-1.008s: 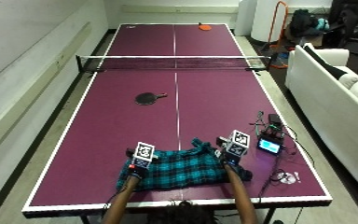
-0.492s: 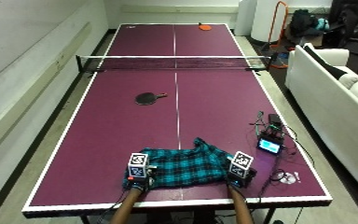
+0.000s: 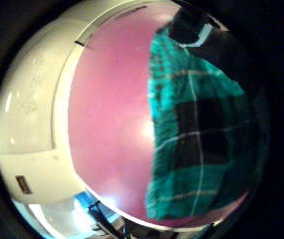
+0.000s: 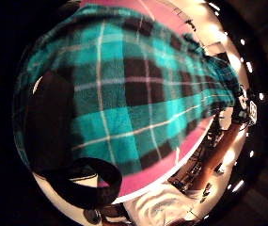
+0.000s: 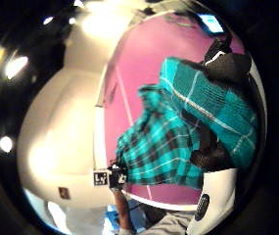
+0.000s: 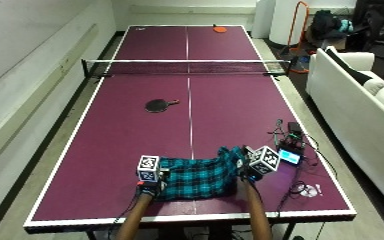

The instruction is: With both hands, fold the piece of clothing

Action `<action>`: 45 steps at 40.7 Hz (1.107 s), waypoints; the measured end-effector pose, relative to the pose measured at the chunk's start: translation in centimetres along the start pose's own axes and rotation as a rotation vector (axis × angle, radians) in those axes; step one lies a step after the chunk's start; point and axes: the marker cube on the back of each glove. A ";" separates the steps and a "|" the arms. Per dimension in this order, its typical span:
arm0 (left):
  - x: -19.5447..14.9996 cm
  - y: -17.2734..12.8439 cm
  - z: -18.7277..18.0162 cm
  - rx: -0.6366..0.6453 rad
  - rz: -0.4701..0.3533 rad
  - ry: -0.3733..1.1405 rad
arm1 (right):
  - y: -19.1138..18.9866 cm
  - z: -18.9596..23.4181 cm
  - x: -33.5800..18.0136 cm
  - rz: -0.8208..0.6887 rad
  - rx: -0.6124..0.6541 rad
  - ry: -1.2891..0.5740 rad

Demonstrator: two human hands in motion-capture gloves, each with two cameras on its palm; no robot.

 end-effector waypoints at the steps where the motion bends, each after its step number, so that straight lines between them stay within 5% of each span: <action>1: -0.6 0.1 -0.7 0.026 -0.018 -0.004 | 0.2 -0.3 -1.5 -0.045 0.013 -0.003; 4: -2.8 0.0 -1.4 0.066 -0.079 -0.038 | 1.3 -0.5 -5.9 -0.162 0.027 0.025; 9: -6.5 -2.8 2.5 0.112 -0.109 -0.022 | 4.2 2.5 -13.8 -0.381 -0.012 0.163; 14: -8.6 -1.1 1.8 0.138 -0.133 -0.018 | 6.9 6.6 -21.3 -0.581 -0.049 0.265; 22: -10.5 1.2 1.1 0.154 -0.166 -0.021 | 12.1 13.7 -26.5 -0.681 -0.232 0.302; 24: -10.5 1.7 0.7 0.159 -0.165 -0.011 | 13.3 14.0 -27.0 -0.708 -0.290 0.270; 28: -10.3 1.5 1.1 0.184 -0.152 0.032 | 17.5 8.1 -27.7 -0.767 -0.437 0.004; 32: -9.6 1.6 0.5 0.182 -0.137 0.007 | 17.1 6.0 -25.8 -0.773 -0.487 -0.161; 45: -5.8 1.1 -1.8 0.191 -0.083 -0.017 | 10.4 2.6 -14.6 -0.613 -0.179 0.412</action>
